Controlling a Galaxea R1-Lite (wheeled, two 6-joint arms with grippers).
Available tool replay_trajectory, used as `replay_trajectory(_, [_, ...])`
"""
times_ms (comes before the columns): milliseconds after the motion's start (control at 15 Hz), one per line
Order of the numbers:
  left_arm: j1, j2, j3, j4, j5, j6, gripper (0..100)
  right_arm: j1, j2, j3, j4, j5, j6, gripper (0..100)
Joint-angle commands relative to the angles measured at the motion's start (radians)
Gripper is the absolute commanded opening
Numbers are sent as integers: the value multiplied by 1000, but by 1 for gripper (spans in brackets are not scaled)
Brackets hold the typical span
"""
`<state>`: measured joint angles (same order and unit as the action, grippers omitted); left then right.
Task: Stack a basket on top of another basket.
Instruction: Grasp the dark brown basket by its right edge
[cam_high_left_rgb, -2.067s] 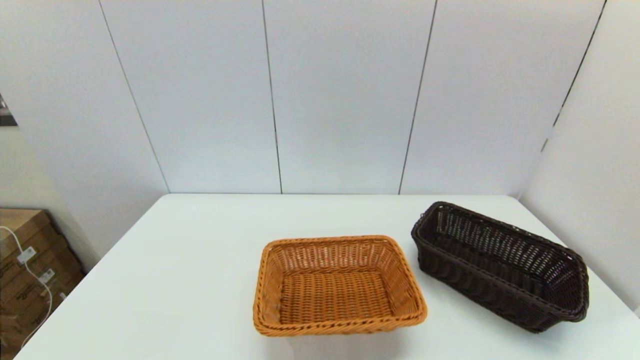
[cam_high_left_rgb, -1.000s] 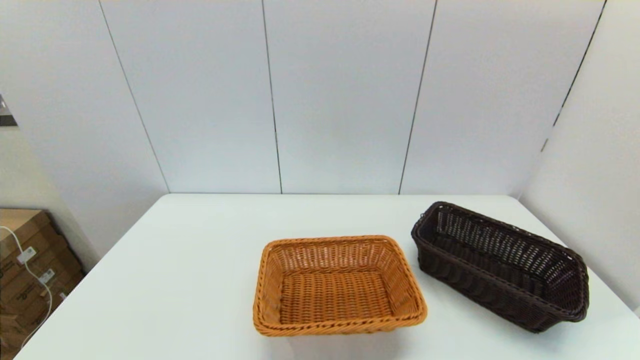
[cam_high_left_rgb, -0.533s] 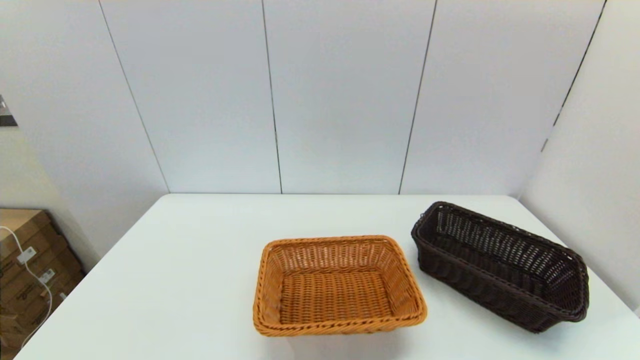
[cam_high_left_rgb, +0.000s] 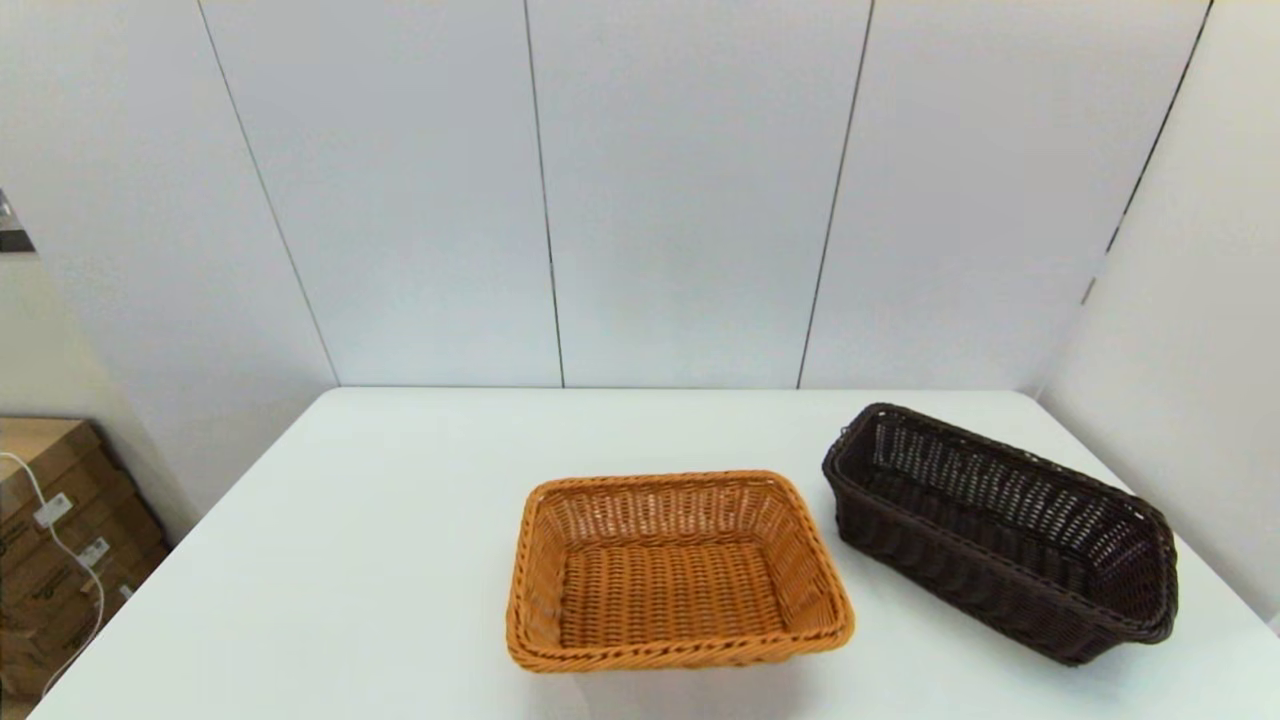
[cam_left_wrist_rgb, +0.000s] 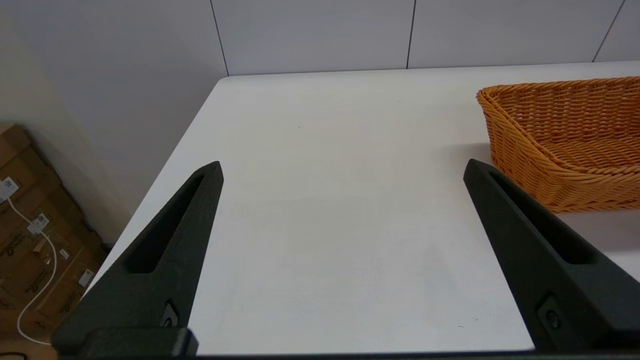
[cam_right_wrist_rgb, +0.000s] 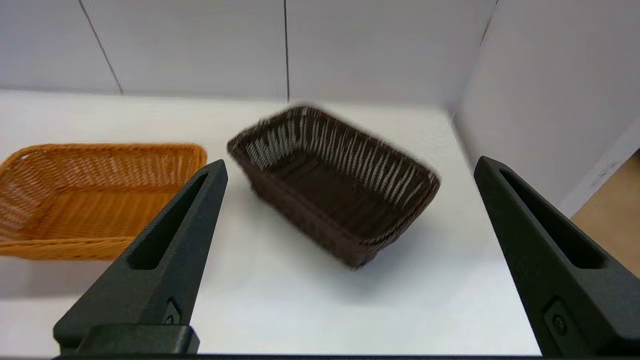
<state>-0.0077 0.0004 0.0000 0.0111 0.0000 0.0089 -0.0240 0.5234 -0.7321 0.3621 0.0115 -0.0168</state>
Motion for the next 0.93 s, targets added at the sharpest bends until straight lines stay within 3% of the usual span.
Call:
replay_trajectory(67, [0,0,5,0,0,0,100,16,515,-331,399,15,172,100])
replay_trajectory(133, [0,0,5,0,0,0,100,32,593,-375,474,15,233,100])
replay_trajectory(267, [0,-2,5,-2,0,0,100,41,741,-415,509,12,376,100])
replay_trajectory(733, [0,0,5,0,0,0,100,24,1009,-428,543,12,503,100])
replay_trajectory(933, [0,0,5,0,0,0,100,-25,1113,-478,541,12,540,100])
